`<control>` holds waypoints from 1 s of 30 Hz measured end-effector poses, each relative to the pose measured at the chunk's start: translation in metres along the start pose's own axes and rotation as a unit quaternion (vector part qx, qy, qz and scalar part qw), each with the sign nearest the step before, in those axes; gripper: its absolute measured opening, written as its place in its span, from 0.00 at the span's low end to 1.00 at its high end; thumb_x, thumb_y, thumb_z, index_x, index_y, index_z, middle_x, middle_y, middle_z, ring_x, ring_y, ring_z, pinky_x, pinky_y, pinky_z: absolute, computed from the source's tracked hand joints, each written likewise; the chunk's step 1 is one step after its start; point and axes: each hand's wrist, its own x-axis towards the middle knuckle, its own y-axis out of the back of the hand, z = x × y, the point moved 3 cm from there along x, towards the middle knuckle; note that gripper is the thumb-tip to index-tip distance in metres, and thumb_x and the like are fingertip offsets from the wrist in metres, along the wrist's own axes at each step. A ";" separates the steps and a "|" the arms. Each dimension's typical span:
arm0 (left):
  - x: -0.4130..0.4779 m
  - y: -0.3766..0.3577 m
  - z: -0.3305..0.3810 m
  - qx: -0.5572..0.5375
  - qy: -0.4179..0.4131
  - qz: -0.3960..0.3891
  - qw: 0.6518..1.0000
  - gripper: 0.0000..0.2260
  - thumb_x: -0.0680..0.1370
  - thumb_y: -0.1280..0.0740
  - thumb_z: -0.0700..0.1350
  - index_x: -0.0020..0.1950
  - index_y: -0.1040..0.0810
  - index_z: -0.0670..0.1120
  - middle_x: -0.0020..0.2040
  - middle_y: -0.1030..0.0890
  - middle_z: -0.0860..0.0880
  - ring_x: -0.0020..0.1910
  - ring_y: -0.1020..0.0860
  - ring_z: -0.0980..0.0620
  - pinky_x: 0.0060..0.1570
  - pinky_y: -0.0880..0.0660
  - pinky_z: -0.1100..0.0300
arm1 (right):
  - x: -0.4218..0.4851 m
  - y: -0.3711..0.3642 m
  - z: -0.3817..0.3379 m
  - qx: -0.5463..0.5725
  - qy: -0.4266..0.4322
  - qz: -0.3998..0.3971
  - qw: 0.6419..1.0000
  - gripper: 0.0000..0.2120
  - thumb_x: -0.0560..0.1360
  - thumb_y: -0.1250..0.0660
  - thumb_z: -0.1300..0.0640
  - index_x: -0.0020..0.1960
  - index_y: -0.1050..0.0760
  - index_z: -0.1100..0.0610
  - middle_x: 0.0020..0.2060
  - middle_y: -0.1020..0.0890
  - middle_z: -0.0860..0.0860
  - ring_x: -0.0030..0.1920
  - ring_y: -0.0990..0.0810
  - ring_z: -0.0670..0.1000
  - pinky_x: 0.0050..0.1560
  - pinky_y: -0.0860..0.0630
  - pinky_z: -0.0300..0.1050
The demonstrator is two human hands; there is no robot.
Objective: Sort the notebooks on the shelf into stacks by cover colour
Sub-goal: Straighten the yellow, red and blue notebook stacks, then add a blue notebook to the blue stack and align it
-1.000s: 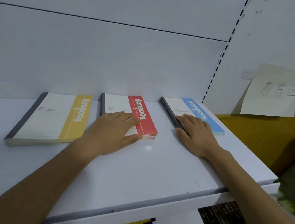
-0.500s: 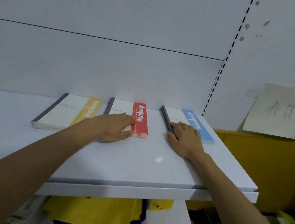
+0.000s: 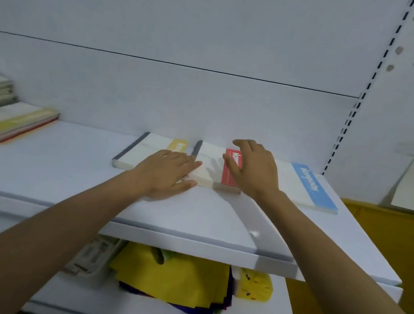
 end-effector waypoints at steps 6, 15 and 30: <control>-0.103 0.014 -0.065 0.012 0.104 -0.017 0.994 0.36 0.73 0.63 0.68 0.77 0.44 0.54 0.76 0.39 0.51 0.73 0.39 0.51 0.70 0.40 0.53 | 0.017 -0.042 -0.107 0.051 0.101 -0.046 0.993 0.20 0.79 0.40 0.46 0.66 0.29 0.56 0.62 0.24 0.54 0.61 0.26 0.57 0.59 0.33 0.50; -0.283 -0.002 -0.213 -0.057 0.330 0.022 0.942 0.29 0.74 0.51 0.68 0.68 0.30 0.56 0.67 0.27 0.56 0.65 0.30 0.54 0.61 0.31 0.55 | 0.035 -0.123 -0.299 0.110 0.235 -0.113 0.959 0.20 0.79 0.41 0.45 0.67 0.30 0.53 0.64 0.25 0.51 0.62 0.26 0.54 0.61 0.34 0.48; -0.321 -0.059 -0.421 -0.279 0.317 0.158 0.892 0.19 0.75 0.40 0.62 0.56 0.20 0.51 0.52 0.19 0.57 0.51 0.22 0.58 0.54 0.24 0.54 | 0.161 -0.231 -0.517 0.016 0.215 -0.147 0.965 0.29 0.79 0.43 0.43 0.75 0.43 0.54 0.72 0.35 0.56 0.69 0.34 0.58 0.65 0.35 0.50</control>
